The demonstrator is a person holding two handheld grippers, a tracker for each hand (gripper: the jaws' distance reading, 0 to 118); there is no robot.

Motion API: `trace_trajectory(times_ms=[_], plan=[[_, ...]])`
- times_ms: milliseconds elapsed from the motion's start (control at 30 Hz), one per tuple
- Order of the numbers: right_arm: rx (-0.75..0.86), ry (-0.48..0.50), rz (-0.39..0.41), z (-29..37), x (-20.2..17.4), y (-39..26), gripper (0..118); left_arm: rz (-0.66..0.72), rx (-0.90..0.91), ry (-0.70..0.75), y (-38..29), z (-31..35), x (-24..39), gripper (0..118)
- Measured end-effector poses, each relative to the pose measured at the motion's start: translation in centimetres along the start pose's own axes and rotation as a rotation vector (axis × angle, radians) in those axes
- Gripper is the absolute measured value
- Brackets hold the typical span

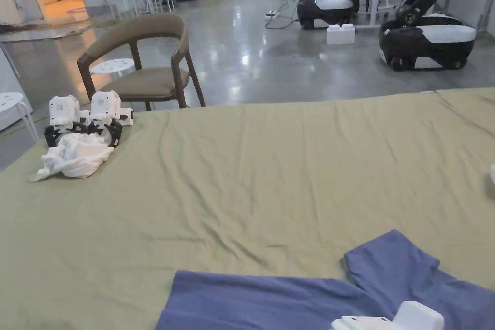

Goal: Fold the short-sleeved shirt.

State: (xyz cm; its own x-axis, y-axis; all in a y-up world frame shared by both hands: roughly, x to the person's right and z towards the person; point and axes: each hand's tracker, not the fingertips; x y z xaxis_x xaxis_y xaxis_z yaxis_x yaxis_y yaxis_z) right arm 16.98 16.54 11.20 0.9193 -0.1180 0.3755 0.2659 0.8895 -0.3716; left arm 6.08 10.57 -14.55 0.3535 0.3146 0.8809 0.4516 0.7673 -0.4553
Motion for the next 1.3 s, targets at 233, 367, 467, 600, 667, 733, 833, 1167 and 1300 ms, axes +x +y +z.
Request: trace_trajectory(times_ms=[233, 367, 467, 600, 667, 733, 833, 1167, 1300], plan=[[0.150, 0.094, 0.129, -0.2, -4.0, 4.5, 0, -0.065, 0.319, 0.361, 2.2, 21.4, -1.3, 87], [0.225, 0.089, 0.179, 0.8, -5.7, 6.2, 0, -0.118, 0.490, 0.593, -0.4, 31.0, 0.5, 84], [0.256, 0.119, 0.154, 1.6, -6.5, 7.0, 0, -0.142, 0.615, 0.687, -3.1, 35.7, 1.8, 55], [0.278, 0.161, 0.109, 2.6, -7.1, 7.3, 0, -0.106, 0.643, 0.840, -6.2, 38.3, 3.5, 0], [0.282, 0.169, 0.116, 2.9, -7.2, 7.1, 0, -0.066, 0.660, 0.870, -7.3, 39.1, 4.1, 0], [0.273, 0.162, 0.133, 2.9, -7.5, 7.2, 0, -0.056, 0.651, 0.861, -8.0, 39.9, 4.7, 0], [0.254, 0.167, 0.141, 2.7, -7.7, 6.8, 0, -0.041, 0.632, 0.884, -8.4, 40.2, 4.8, 0], [0.215, 0.171, 0.138, 0.9, -7.5, 6.2, 0, 0.039, 0.599, 0.830, -7.5, 38.4, 1.1, 0], [0.156, 0.181, 0.114, -0.5, -6.8, 5.4, 0, 0.131, 0.503, 0.716, -7.3, 34.5, -4.8, 0]])
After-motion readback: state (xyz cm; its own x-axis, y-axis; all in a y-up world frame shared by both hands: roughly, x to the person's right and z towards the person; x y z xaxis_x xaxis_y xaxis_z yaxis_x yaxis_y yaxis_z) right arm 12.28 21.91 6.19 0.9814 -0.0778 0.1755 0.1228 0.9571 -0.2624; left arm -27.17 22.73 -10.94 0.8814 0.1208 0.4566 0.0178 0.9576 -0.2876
